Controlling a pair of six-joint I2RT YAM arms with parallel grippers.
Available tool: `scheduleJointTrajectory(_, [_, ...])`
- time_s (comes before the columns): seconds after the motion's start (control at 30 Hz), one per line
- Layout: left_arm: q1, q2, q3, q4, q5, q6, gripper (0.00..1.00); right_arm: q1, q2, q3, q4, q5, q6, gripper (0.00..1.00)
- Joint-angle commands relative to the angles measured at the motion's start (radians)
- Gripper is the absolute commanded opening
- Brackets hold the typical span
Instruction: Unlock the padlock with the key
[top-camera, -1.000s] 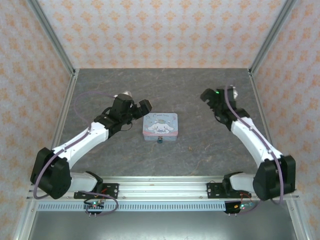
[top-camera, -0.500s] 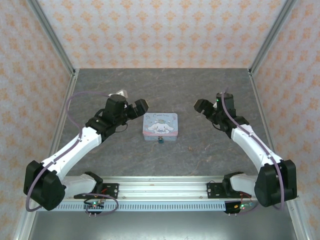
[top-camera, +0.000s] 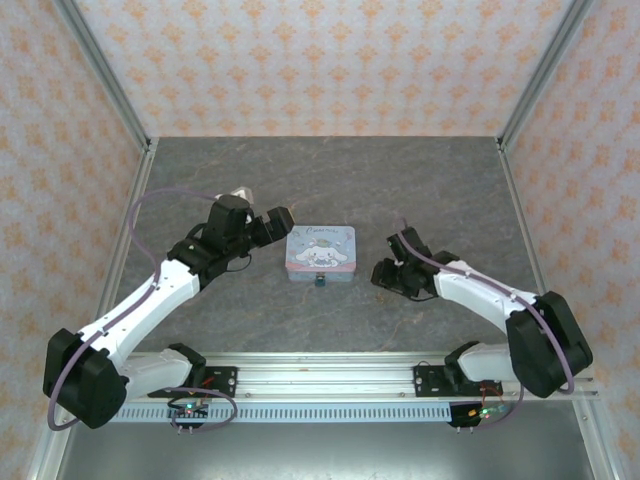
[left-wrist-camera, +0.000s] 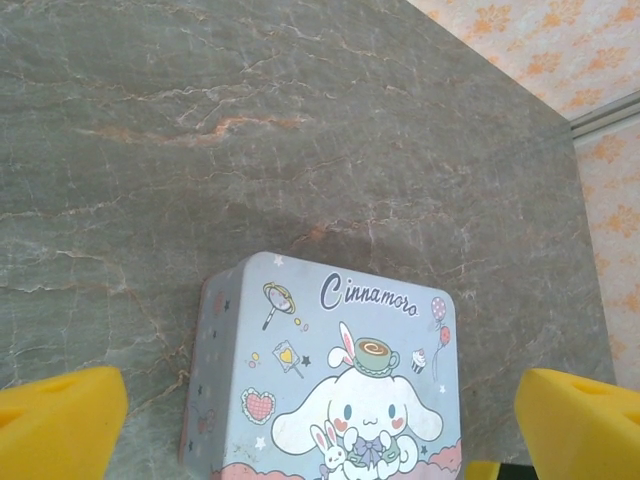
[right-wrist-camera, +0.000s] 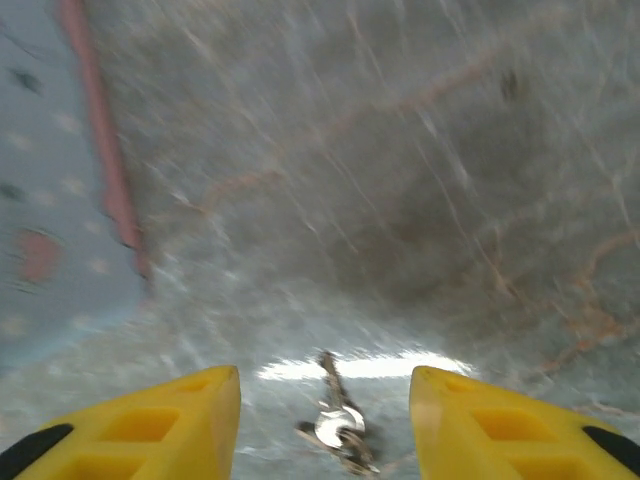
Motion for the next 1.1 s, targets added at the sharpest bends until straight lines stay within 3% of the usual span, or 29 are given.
scheduleJointTrajectory(0.0, [0.007,-0.023,-0.017,-0.002,0.012,0.011,1.00,0.028,0.010,-0.019,-0.023,0.073,0.070,0.45])
scheduleJointTrajectory(0.2, [0.007,-0.028,-0.037,0.011,0.011,0.005,1.00,0.047,0.010,-0.023,-0.028,0.104,0.159,0.43])
scheduleJointTrajectory(0.3, [0.007,-0.030,-0.053,0.032,0.017,-0.005,1.00,0.068,0.007,-0.010,-0.048,0.128,0.181,0.64])
scheduleJointTrajectory(0.37, [0.007,-0.026,-0.062,0.046,0.021,-0.011,1.00,0.087,0.008,0.007,-0.066,0.154,0.186,0.66])
scheduleJointTrajectory(0.53, [0.007,-0.012,-0.068,0.074,0.031,-0.014,1.00,0.101,0.035,0.030,-0.094,0.177,0.210,0.62])
scheduleJointTrajectory(0.77, [0.007,-0.002,-0.070,0.104,0.045,-0.014,1.00,0.109,0.088,0.045,-0.104,0.186,0.264,0.44])
scheduleJointTrajectory(1.07, [0.007,0.017,-0.078,0.134,0.061,-0.011,1.00,0.143,0.143,0.088,-0.103,0.188,0.294,0.42])
